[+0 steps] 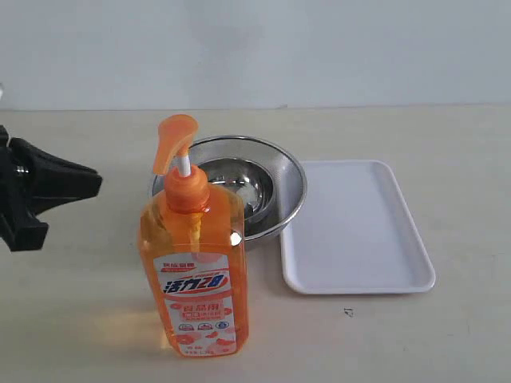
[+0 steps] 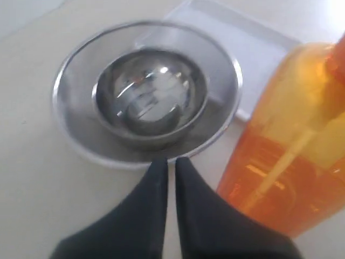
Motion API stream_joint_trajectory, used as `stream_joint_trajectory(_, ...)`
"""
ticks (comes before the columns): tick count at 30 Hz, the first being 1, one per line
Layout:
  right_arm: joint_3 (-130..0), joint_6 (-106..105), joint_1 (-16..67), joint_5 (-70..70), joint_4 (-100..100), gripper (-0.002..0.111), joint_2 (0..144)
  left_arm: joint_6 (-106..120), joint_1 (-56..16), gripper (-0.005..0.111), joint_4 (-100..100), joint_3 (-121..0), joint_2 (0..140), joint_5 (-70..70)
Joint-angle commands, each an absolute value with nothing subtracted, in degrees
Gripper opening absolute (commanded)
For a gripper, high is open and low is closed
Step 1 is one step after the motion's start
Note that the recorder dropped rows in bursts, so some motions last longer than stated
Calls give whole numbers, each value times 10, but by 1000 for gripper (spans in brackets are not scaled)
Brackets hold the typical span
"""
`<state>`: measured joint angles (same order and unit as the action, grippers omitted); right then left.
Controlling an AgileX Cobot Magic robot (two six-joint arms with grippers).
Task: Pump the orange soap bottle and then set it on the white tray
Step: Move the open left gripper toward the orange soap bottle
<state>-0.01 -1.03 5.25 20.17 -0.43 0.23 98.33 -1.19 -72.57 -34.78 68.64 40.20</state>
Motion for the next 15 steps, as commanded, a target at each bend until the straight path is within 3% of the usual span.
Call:
stream_joint_trajectory(1,0,-12,51,199,-4,0,0,1105,-12,5,-821,-293,704,430)
stream_joint_trajectory(6,0,-12,51,199,-4,0,0,1222,-12,5,-972,-190,705,395)
stream_joint_trajectory(15,0,-12,51,199,-4,0,0,1222,-12,5,-966,-101,705,459)
